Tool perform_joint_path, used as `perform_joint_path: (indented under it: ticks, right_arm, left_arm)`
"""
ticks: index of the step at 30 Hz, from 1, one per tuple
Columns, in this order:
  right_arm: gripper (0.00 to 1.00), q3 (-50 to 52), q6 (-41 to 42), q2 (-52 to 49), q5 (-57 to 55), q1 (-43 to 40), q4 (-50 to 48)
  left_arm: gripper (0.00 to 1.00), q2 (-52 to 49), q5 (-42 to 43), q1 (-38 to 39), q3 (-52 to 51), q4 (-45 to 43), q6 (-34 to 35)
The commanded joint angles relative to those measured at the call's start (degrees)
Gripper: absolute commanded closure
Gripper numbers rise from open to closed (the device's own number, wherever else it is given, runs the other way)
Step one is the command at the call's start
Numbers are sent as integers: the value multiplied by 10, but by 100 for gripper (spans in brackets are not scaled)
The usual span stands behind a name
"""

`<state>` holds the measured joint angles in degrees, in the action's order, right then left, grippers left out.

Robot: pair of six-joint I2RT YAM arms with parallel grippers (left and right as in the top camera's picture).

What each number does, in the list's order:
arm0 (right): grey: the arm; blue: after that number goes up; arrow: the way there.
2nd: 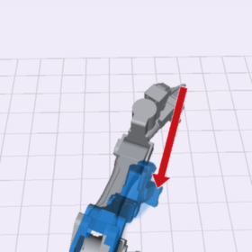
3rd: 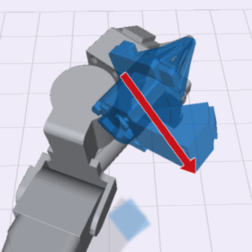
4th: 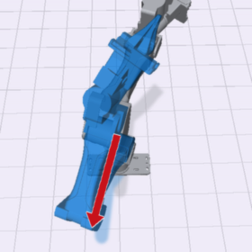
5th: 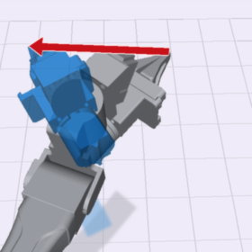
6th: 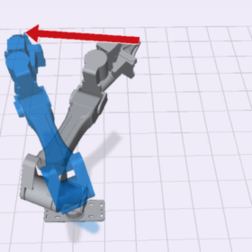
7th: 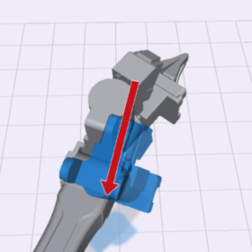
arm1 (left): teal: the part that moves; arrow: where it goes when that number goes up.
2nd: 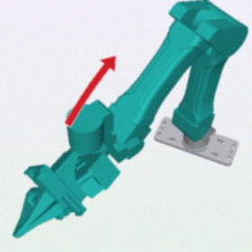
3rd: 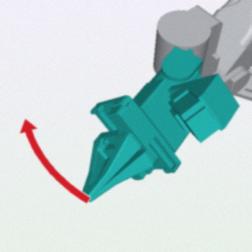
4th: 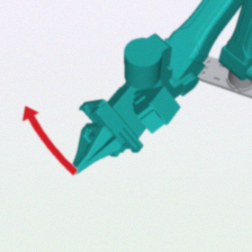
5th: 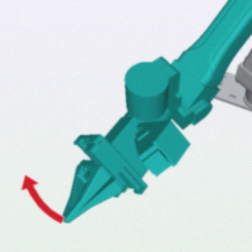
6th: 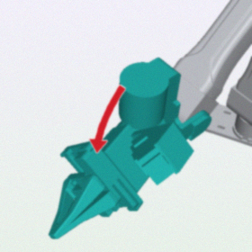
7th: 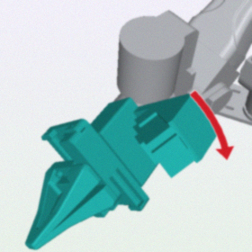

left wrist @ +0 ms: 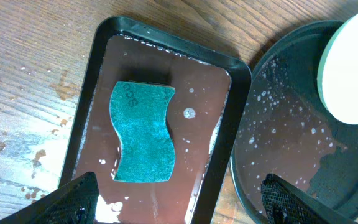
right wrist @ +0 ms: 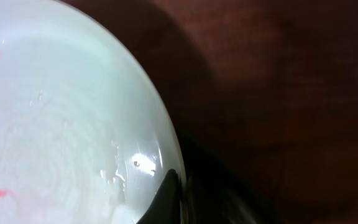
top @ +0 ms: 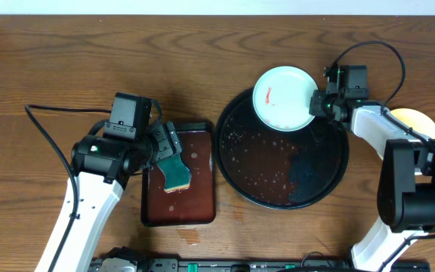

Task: Clean dirty plates on tray and stack at the side
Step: 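Drag the pale green plate to the black tray center with right gripper, then grasp the green sponge with the left gripper and lift it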

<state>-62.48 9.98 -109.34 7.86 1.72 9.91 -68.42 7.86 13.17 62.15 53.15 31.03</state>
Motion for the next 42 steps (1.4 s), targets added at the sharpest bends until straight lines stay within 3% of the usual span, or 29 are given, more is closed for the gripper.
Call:
perform_joint_path:
  ticks: [1,10,17,23,27,30,32,37,42]
  right_arm:
    - [99,6,6,41,-18,3,39]
    - [99,6,17,235,-18,10,243]
    - [99,22,35,245,-18,35,392]
    - [99,87,47,221,-19,55,335]
    - [99,119,13,211,-18,67,292]
    - [78,122,-39,211,-19,75,288]
    - [73,121,-49,211,-19,76,285]
    - [71,122,-42,210,-23,76,286]
    - [78,127,-7,200,-52,76,279]
  left_arm:
    - [16,0,5,-2,1,1,-8]
    - [16,0,5,-2,1,1,-8]
    - [16,0,5,-2,1,1,-8]
    - [16,0,5,-2,1,2,-8]
    - [16,0,5,-2,1,1,-8]
    - [16,0,5,-2,1,1,-8]
    - [16,0,5,-2,1,1,-8]
    - [16,0,5,-2,1,2,-8]
    - [16,-2,5,-2,0,-2,-8]
